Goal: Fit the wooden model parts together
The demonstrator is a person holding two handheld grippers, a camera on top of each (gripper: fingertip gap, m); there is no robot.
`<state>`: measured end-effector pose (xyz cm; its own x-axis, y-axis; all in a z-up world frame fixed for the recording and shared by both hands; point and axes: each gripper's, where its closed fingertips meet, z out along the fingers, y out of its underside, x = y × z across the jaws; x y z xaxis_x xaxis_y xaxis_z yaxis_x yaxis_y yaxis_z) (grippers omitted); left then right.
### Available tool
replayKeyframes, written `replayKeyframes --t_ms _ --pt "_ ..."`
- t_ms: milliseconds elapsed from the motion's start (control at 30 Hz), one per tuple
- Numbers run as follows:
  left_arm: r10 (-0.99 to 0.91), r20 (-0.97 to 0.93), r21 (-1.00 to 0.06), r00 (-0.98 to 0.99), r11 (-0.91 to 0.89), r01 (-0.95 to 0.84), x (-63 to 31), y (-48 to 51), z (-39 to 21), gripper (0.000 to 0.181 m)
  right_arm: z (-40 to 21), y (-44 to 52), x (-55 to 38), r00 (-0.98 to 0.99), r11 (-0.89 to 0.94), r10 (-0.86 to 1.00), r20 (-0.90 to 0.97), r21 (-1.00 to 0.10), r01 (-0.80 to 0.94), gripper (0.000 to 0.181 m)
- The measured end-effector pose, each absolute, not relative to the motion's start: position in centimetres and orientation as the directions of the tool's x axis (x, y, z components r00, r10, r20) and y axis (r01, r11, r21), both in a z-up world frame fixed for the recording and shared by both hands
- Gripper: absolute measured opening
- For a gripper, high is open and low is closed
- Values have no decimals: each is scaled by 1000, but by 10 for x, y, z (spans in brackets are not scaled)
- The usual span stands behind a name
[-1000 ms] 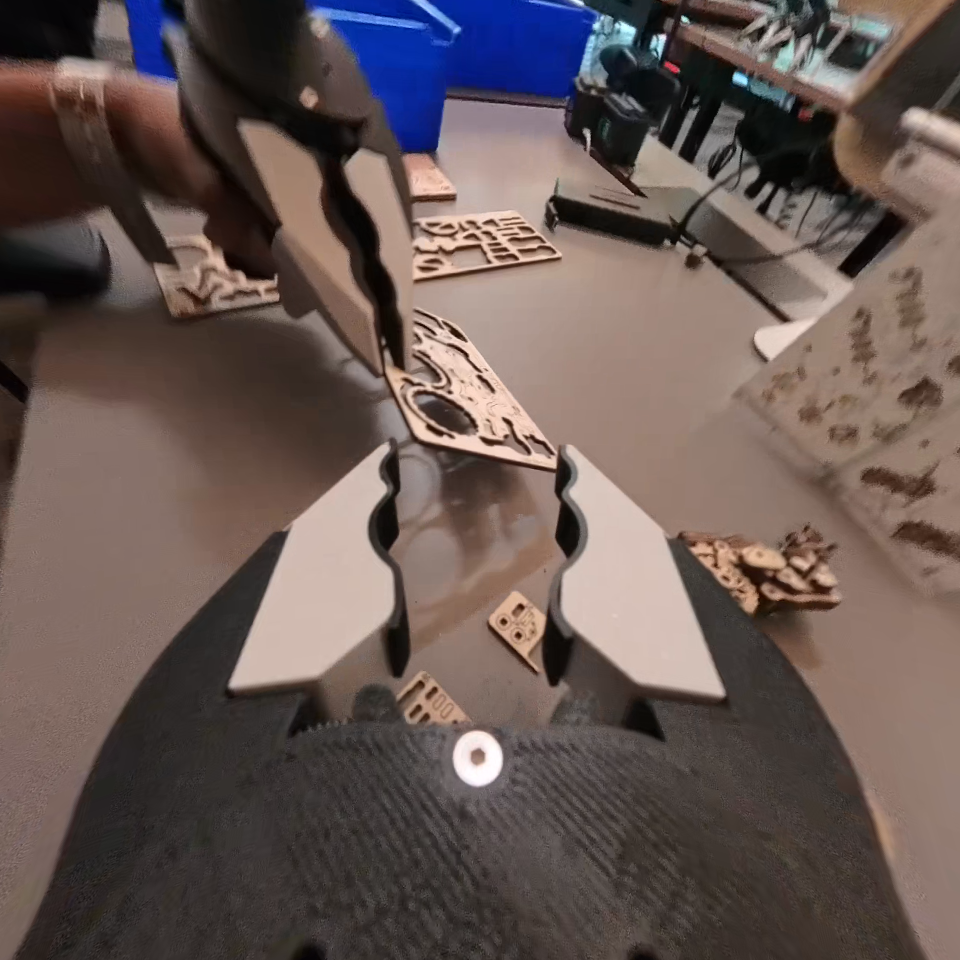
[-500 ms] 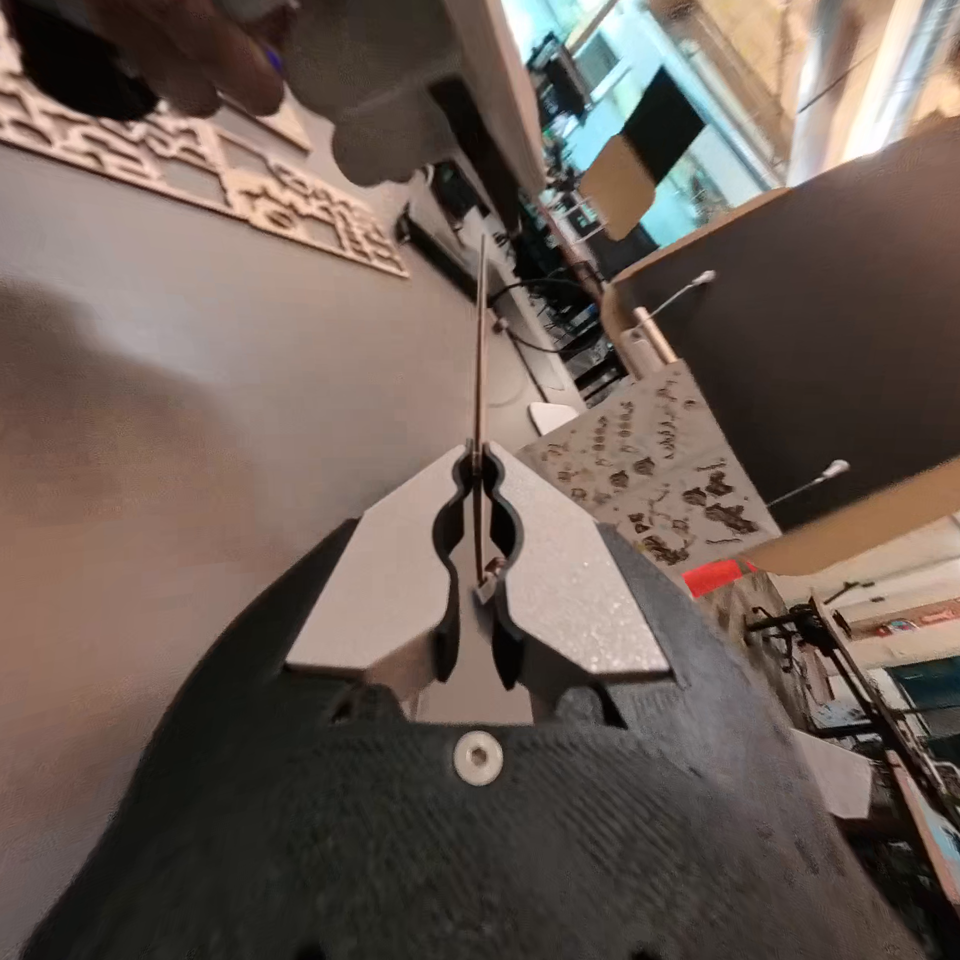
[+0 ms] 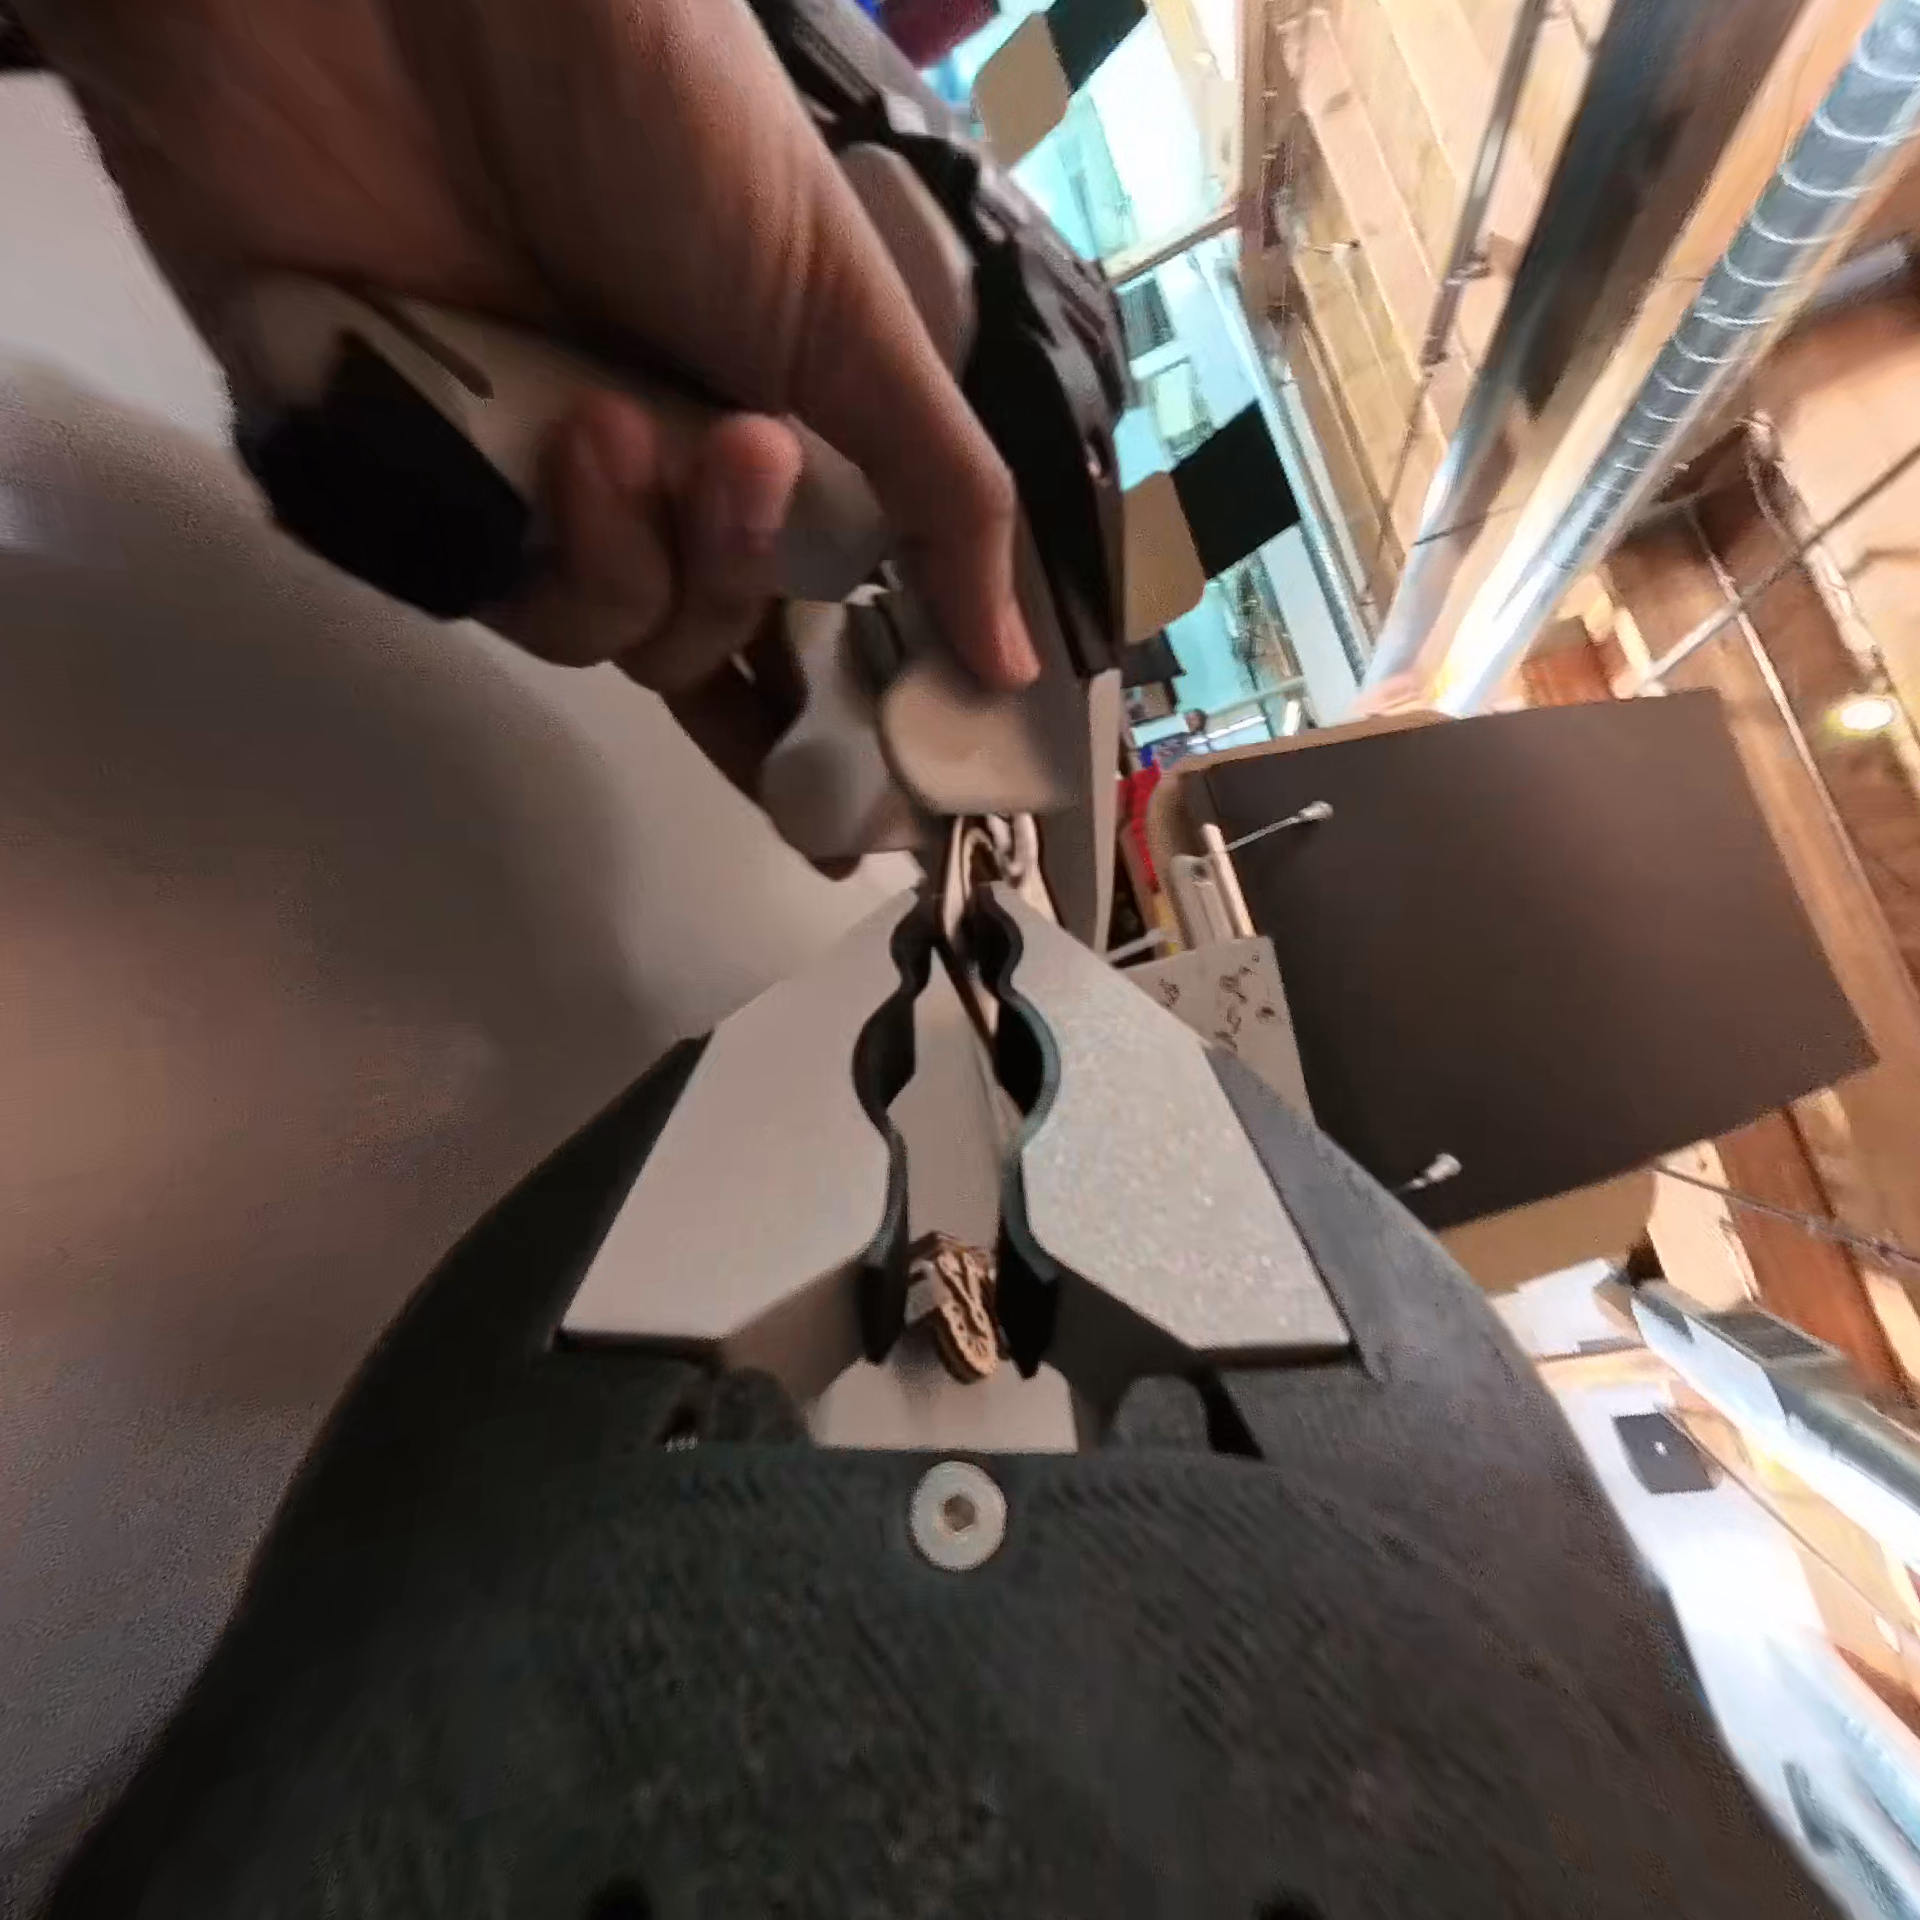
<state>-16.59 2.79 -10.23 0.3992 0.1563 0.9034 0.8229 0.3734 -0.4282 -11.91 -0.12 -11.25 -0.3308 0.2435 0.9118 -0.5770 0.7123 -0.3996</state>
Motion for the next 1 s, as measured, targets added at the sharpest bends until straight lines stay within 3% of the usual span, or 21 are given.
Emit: replayKeyframes --t_ms 67,200,300,367,500,567,767,867,1000 --pt "127 907 -416 401 407 813 -170 18 -101 1 -119 -7 -113 -395 682 241 886 -444 -581 13" --pt "201 854 -519 479 379 766 -178 -1 -105 0 -89 4 -114 -525 498 448 724 -690 -526 32" --pt "252 766 -641 591 243 728 -171 0 -108 0 -70 29 -135 -673 295 613 413 -910 -291 30" --pt "269 714 -696 647 173 697 -166 3 -109 0 -73 43 -150 -743 163 649 164 -984 -74 35" --pt "222 679 -731 700 110 674 -154 12 -106 0 -100 51 -161 -788 53 581 -205 -956 288 48" --pt "188 670 -738 718 66 672 -146 17 -107 0 -106 49 -158 -791 20 528 -310 -926 377 41" --pt "152 631 -763 761 -52 644 -129 30 -115 0 -120 39 -143 -804 49 406 -434 -868 493 26" --pt "167 637 -756 752 -51 652 -131 29 -119 0 -119 37 -139 -809 44 378 -451 -864 502 8" --pt "171 658 -742 733 -19 670 -135 28 -120 2 -119 37 -140 -797 32 365 -480 -849 527 5"
